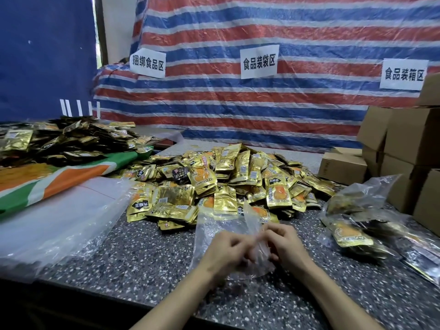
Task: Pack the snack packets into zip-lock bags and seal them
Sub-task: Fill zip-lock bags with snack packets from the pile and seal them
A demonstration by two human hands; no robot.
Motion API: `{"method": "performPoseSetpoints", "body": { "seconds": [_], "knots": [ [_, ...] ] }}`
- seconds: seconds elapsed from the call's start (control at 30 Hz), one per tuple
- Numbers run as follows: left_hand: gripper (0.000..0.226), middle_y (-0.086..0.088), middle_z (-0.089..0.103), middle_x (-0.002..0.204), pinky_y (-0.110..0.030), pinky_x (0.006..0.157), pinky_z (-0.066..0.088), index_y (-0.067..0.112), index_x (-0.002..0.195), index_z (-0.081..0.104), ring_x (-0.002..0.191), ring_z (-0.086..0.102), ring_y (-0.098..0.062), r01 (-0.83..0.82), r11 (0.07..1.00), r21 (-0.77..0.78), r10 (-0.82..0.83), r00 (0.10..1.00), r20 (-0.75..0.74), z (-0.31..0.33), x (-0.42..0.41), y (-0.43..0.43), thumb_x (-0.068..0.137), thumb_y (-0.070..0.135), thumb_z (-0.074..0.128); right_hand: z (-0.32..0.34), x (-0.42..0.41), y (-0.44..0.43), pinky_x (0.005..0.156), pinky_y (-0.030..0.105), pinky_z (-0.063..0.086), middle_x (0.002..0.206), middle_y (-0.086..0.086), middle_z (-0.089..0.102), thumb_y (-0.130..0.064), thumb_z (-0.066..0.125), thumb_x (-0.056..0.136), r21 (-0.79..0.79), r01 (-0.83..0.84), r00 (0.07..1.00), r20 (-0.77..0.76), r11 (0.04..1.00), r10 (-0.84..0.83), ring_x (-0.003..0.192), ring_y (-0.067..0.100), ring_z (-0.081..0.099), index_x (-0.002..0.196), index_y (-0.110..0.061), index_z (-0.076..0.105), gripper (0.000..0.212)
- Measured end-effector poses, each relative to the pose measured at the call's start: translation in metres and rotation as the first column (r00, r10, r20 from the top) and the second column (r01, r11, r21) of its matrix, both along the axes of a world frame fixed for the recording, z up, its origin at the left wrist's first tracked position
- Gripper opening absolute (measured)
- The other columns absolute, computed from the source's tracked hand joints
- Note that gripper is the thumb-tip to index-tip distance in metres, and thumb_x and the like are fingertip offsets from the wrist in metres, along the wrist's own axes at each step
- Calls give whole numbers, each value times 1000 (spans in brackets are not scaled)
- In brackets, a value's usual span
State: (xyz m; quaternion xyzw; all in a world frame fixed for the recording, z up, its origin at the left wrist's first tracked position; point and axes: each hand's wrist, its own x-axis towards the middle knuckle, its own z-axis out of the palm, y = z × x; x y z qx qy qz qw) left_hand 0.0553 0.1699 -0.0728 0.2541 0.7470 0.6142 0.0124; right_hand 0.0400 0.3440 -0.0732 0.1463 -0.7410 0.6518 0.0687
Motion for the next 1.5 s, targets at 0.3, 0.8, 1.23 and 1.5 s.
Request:
{"method": "performPoseSetpoints", "body": {
  "seconds": [0.3, 0.8, 1.23, 1.5],
  "knots": [
    [34, -4, 58, 56, -23, 52, 45, 9, 58, 62, 51, 53, -16, -203, 972, 122, 189, 975, 121, 0, -11, -6, 92, 6, 62, 2, 9, -2, 45, 22, 36, 49, 1, 47, -7, 69, 81, -27, 116, 992, -52, 993, -118, 43, 13, 40, 57, -10, 55, 28],
    [54, -5, 46, 44, -24, 42, 35, 18, 42, 47, 38, 42, -17, -257, 920, 295, 218, 963, 159, 3, -11, -5, 91, -4, 54, 31, -55, 32, 56, 35, 57, 85, 11, 68, -52, 72, 84, 48, 617, 706, 406, 785, -580, 70, 26, 70, 109, 0, 62, 59],
    [46, -4, 50, 47, -21, 40, 37, 15, 49, 53, 39, 43, -14, -192, 932, 306, 151, 977, 153, 1, -11, -8, 95, 11, 63, 47, -87, 31, 55, 35, 52, 101, 10, 61, -34, 75, 89, 225, 733, 603, 221, 642, -767, 72, 22, 59, 146, -11, 46, 68],
    [51, -5, 53, 50, -22, 42, 38, 23, 46, 54, 41, 45, -15, -172, 939, 298, 139, 982, 129, -5, -19, -4, 96, 23, 63, 64, -63, 61, 68, 47, 63, 142, 2, 43, -22, 65, 96, 105, 663, 733, 114, 741, -671, 82, 24, 71, 151, -14, 37, 62]
  ]
}}
